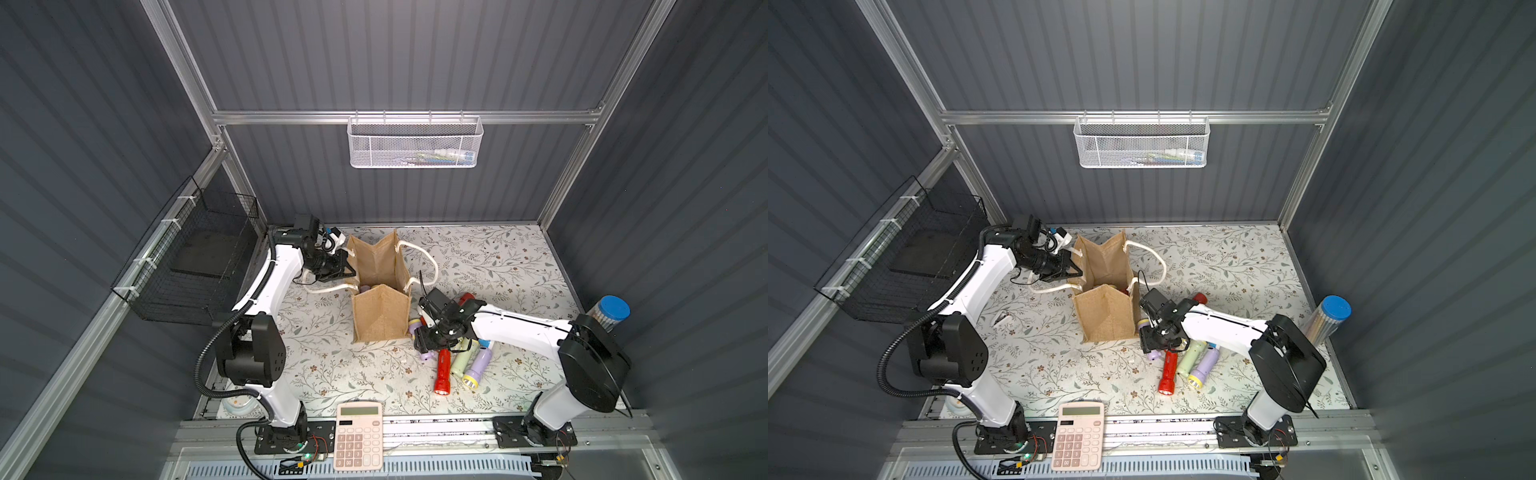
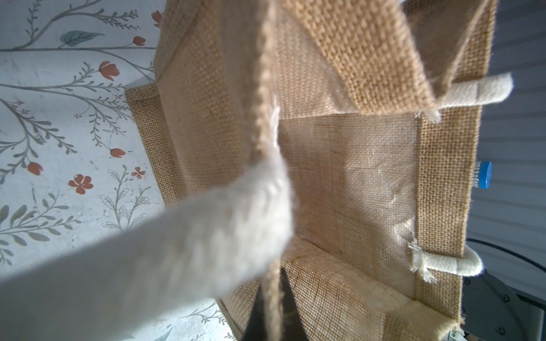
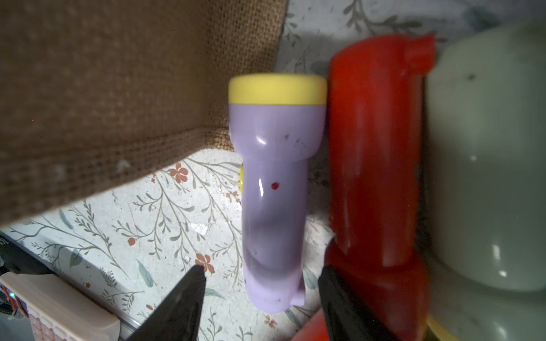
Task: Put the flashlights into the tote bags
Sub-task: Pick up the flashlight from the center of the board.
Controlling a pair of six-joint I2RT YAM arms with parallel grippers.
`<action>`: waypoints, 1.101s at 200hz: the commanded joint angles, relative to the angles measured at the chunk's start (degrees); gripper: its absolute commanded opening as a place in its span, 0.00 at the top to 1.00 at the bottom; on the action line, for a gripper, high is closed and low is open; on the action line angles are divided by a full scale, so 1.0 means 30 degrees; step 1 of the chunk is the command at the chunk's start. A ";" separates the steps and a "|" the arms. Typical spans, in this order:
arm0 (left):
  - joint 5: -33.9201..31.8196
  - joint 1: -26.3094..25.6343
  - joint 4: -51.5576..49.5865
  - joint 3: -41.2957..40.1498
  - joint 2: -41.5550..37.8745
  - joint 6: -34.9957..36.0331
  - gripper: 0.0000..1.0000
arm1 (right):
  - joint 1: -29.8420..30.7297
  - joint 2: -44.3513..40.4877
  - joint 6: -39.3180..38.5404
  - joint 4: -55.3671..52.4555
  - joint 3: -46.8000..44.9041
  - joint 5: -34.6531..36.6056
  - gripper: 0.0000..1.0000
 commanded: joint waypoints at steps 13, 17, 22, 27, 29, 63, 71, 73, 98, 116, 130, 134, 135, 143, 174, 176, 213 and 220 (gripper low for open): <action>0.0138 0.0179 -0.0315 0.0302 -0.0423 0.0426 1.00 | 0.0262 0.0768 -0.0599 -0.0128 0.0927 0.0478 0.36; 0.0110 0.0177 -0.0316 0.0278 -0.0423 0.0429 1.00 | 0.0289 0.0884 -0.0609 -0.0144 0.0992 0.0534 0.36; 0.0110 0.0179 -0.0318 0.0274 -0.0423 0.0429 1.00 | 0.0292 0.1017 -0.0650 -0.0208 0.1063 0.0613 0.36; 0.0099 0.0173 -0.0320 0.0260 -0.0423 0.0429 1.00 | 0.0320 0.1134 -0.0639 -0.0246 0.1147 0.0681 0.36; 0.0077 0.0164 -0.0338 0.0249 -0.0423 0.0429 1.00 | 0.0321 0.1178 -0.0634 -0.0290 0.1176 0.0729 0.36; 0.0021 0.0166 -0.0357 0.0186 -0.0452 0.0429 1.00 | 0.0373 0.1993 -0.0661 -0.0926 0.1517 0.1155 0.37; 0.0040 0.0181 -0.0346 0.0186 -0.0430 0.0429 1.00 | 0.0380 0.2095 -0.0710 -0.1003 0.1514 0.1172 0.37; 0.0026 0.0181 -0.0344 0.0186 -0.0425 0.0429 1.00 | 0.0395 0.2099 -0.0733 -0.1007 0.1517 0.1159 0.37; 0.0060 0.0181 -0.0314 0.0131 -0.0393 0.0473 1.00 | 0.0570 0.2358 -0.0798 -0.1362 0.1445 0.1330 0.37; -0.0052 0.0181 -0.0318 0.0041 -0.0394 0.0517 1.00 | 0.0644 0.2810 -0.0919 -0.1633 0.1510 0.1390 0.38; -0.0074 0.0181 -0.0315 -0.0026 -0.0422 0.0517 1.00 | 0.0642 0.3257 -0.0900 -0.1769 0.1619 0.1506 0.38; -0.0084 0.0165 -0.0318 -0.0047 -0.0450 0.0517 1.00 | 0.0648 0.3358 -0.0939 -0.1792 0.1656 0.1492 0.38; -0.0105 0.0173 -0.0331 -0.0047 -0.0451 0.0517 1.00 | 0.0646 0.3388 -0.0927 -0.1795 0.1646 0.1485 0.38; -0.0140 0.0179 -0.0329 -0.0048 -0.0451 0.0517 1.00 | 0.0673 0.3560 -0.0943 -0.1798 0.1721 0.1551 0.39; -0.0172 0.0165 -0.0315 -0.0048 -0.0506 0.0546 1.00 | 0.0668 0.3946 -0.0872 -0.1742 0.1895 0.1813 0.40; -0.0181 0.0177 -0.0314 -0.0048 -0.0487 0.0546 1.00 | 0.0672 0.3990 -0.0876 -0.1741 0.1898 0.1832 0.40; -0.0170 0.0181 -0.0287 -0.0077 -0.0423 0.0546 1.00 | 0.0701 0.4110 -0.0766 -0.2083 0.1867 0.2060 0.44; -0.0168 0.0181 -0.0293 -0.0080 -0.0408 0.0519 1.00 | 0.0703 0.4071 -0.0726 -0.2133 0.1842 0.2074 0.45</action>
